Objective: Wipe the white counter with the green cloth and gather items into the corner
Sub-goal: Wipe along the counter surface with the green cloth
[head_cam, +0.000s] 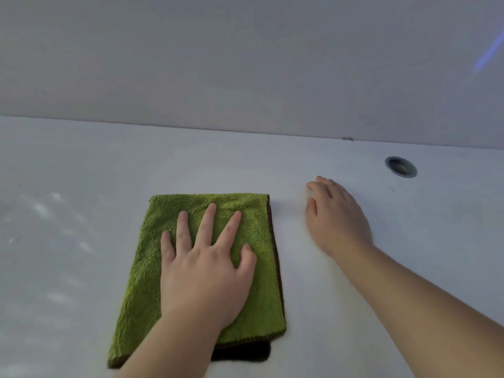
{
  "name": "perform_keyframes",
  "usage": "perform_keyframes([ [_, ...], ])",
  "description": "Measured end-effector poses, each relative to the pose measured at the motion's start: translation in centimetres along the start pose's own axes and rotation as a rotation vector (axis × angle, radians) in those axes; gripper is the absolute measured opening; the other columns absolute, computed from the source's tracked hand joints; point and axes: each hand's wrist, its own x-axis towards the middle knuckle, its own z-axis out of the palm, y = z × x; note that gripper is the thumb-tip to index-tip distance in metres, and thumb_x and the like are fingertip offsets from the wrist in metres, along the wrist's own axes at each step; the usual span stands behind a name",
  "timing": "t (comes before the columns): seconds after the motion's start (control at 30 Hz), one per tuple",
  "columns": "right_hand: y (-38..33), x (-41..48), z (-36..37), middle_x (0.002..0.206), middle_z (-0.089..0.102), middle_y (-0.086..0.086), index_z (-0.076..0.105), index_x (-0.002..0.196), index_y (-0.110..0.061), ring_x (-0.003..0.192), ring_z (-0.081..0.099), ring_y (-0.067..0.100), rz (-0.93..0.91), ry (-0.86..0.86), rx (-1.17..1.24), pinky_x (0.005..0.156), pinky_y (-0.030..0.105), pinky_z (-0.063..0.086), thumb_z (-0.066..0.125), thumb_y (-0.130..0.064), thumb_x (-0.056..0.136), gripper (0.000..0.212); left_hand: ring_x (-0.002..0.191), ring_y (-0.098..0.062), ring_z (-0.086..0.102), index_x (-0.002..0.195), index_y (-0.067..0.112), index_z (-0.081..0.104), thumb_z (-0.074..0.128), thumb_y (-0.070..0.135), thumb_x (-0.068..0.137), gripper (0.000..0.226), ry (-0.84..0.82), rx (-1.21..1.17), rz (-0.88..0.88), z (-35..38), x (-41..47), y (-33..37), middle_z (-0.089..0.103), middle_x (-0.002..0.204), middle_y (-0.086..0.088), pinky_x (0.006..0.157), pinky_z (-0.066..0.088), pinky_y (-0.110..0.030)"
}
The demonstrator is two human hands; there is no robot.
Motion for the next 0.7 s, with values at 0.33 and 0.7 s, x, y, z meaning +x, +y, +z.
perform_keyframes([
  [0.33,-4.1,3.8,-0.7,0.132,0.043,0.000,0.042,0.134,-0.022,0.121,0.035,0.021,0.098,-0.065,-0.108,0.097,0.034,0.035,0.042,-0.019,0.089,0.044,0.151,-0.029,-0.020,0.150,0.057,-0.010,0.002,0.071,0.084,0.068,-0.028,0.003,0.035,-0.3,12.6,-1.7,-0.012,0.167,0.013,0.120,-0.013,-0.055],
  [0.7,-10.8,8.6,3.0,0.149,0.044,-0.006,0.051,0.139,-0.020,0.138,0.033,0.011,0.028,0.007,0.206,0.112,0.018,0.017,0.043,-0.020,0.101,0.040,0.150,-0.037,-0.018,0.154,0.052,-0.004,0.005,0.069,0.086,0.070,-0.026,0.015,0.104,-1.0,19.0,-3.3,-0.009,0.168,0.008,0.117,-0.015,-0.060],
])
